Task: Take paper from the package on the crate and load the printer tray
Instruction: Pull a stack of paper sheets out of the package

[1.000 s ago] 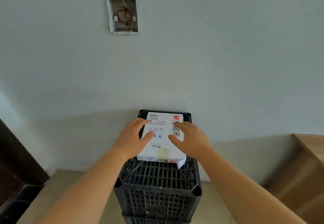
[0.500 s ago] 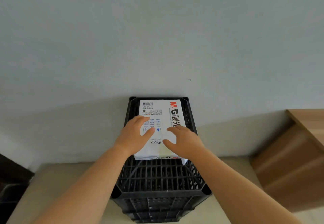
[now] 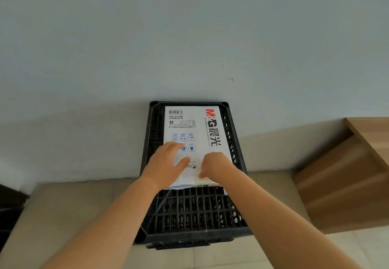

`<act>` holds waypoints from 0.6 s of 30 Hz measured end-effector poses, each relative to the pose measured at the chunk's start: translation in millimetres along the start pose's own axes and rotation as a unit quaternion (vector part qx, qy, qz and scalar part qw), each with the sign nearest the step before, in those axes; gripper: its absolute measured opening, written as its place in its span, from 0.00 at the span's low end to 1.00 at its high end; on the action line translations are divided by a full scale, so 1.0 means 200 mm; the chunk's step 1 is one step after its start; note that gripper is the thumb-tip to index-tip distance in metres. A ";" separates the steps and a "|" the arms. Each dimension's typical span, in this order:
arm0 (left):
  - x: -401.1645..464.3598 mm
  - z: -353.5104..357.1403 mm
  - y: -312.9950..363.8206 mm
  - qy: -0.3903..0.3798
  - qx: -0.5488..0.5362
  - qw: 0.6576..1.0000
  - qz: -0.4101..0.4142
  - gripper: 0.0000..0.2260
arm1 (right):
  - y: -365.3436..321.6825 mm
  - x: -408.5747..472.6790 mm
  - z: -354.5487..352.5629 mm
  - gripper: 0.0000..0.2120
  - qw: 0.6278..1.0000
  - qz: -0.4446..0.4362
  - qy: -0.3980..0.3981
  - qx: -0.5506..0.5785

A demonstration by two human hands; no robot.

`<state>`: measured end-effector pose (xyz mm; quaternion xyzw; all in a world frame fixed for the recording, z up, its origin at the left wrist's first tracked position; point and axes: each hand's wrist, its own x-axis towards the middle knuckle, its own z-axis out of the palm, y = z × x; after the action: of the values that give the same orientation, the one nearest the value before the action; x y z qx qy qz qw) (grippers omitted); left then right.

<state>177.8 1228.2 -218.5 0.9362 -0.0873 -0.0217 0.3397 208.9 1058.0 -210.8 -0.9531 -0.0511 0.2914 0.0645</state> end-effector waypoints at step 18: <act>0.00 0.01 0.02 -0.012 0.011 1.000 -0.013 0.24 | 0.00 -0.04 -0.01 0.13 0.998 -0.052 0.017 -0.018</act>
<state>176.4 1223.5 -218.2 0.9406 -0.0797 -0.0360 0.3279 203.9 1057.4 -205.6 -0.9551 -0.1046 0.2699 0.0628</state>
